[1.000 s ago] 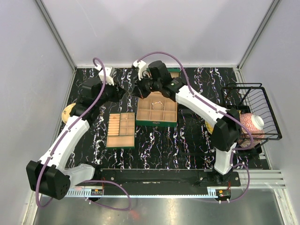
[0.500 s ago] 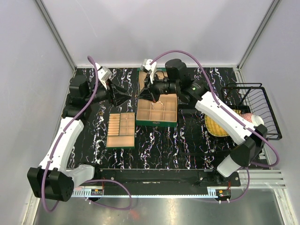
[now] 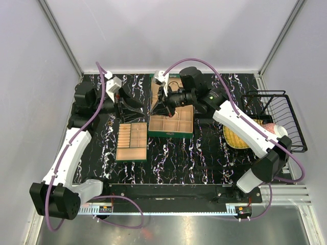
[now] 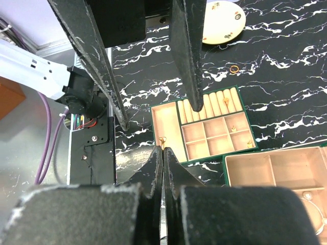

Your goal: Organize the mixed jewelry

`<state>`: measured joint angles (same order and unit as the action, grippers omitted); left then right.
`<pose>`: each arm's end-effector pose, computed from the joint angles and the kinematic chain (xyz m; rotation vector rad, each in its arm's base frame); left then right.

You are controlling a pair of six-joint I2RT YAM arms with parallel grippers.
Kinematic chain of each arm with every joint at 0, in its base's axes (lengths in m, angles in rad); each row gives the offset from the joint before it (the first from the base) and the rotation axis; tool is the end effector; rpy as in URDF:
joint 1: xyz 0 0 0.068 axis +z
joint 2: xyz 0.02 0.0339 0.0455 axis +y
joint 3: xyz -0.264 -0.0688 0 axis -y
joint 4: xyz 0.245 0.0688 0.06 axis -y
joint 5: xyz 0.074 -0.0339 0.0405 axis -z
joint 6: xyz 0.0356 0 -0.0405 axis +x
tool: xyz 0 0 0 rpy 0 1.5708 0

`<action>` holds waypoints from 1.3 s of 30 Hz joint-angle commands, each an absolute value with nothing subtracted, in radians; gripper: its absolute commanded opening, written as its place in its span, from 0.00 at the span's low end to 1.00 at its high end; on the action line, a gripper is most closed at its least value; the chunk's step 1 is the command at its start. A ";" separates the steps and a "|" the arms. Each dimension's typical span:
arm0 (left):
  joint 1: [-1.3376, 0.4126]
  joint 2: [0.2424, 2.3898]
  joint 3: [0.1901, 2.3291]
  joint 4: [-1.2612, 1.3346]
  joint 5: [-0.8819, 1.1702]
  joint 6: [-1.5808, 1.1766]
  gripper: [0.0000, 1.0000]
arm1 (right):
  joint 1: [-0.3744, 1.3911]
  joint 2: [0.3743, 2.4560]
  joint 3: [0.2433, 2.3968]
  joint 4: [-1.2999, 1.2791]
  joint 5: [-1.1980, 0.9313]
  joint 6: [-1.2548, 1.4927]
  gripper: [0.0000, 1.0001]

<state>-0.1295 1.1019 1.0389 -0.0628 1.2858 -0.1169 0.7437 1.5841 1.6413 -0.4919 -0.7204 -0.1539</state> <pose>0.2260 -0.0639 0.3829 0.9808 1.4652 -1.2531 0.2462 0.2583 0.4090 -1.3009 1.5933 1.0917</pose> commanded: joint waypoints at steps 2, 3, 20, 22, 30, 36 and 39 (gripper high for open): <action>-0.123 1.117 1.072 -0.044 1.327 -0.074 0.56 | 0.752 1.582 1.654 -0.482 -0.761 -0.167 0.00; -0.123 1.123 1.075 -0.044 1.328 -0.075 0.56 | 0.752 1.583 1.655 -0.482 -0.761 -0.166 0.00; -0.150 1.140 1.058 -0.046 1.330 -0.091 0.40 | 0.750 1.635 1.704 -0.476 -0.761 -0.143 0.00; -0.153 1.143 1.057 -0.046 1.330 -0.087 0.40 | 0.750 1.637 1.709 -0.474 -0.762 -0.140 0.00; -0.153 1.144 1.052 -0.044 1.316 -0.081 0.40 | 0.750 1.632 1.706 -0.474 -0.764 -0.141 0.00; -0.155 1.147 1.048 -0.046 1.318 -0.081 0.38 | 0.750 1.631 1.709 -0.472 -0.761 -0.143 0.00; -0.153 1.149 1.045 -0.046 1.319 -0.081 0.36 | 0.750 1.631 1.709 -0.472 -0.759 -0.141 0.00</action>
<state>-0.1520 1.1473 1.0389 -0.0780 1.2915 -0.1024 0.7437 1.6394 1.6661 -0.4953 -0.7288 -0.1482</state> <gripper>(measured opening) 0.371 0.011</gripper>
